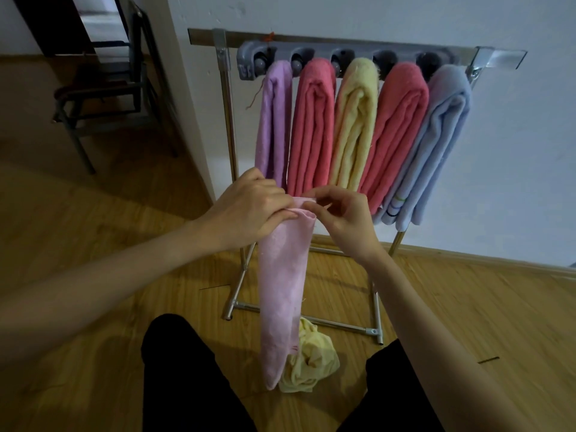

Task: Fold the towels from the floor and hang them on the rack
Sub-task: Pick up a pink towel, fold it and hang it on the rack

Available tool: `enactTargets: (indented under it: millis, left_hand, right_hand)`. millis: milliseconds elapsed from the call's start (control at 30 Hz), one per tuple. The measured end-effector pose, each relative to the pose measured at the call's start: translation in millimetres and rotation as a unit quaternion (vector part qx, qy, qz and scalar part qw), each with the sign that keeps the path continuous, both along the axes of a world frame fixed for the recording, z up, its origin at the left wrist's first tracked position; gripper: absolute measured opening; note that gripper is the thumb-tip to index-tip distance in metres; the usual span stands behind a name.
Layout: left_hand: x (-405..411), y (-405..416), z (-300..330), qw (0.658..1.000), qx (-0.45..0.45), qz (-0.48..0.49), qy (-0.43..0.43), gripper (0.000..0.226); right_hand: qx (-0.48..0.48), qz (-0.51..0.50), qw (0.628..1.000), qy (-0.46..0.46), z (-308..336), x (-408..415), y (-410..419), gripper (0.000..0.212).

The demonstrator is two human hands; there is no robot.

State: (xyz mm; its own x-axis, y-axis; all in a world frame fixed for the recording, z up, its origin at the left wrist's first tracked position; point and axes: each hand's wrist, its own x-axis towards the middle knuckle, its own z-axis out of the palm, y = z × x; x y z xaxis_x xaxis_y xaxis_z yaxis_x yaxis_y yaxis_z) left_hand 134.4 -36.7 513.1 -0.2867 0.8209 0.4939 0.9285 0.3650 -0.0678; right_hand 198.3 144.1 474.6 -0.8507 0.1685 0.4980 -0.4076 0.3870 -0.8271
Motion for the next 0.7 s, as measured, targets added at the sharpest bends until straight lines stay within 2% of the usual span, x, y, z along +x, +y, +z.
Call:
enactTargets:
  millis: [267, 500, 700]
  left_hand:
    - [-1.0, 6.4, -5.2, 0.998, 0.055, 0.014, 0.037, 0.040]
    - [-0.1, 12.5, -7.7, 0.993, 0.118, 0.020, 0.013, 0.030]
    - [-0.1, 16.5, -6.2, 0.991, 0.129, 0.044, 0.010, 0.031]
  right_hand:
    - [-0.077, 0.056, 0.995, 0.002, 4.7, 7.7, 0.2, 0.015]
    - [-0.106, 0.071, 0.992, 0.007, 7.3, 12.7, 3.8, 0.017]
    - [-0.122, 0.080, 0.989, 0.003, 2.2, 12.3, 8.9, 0.027]
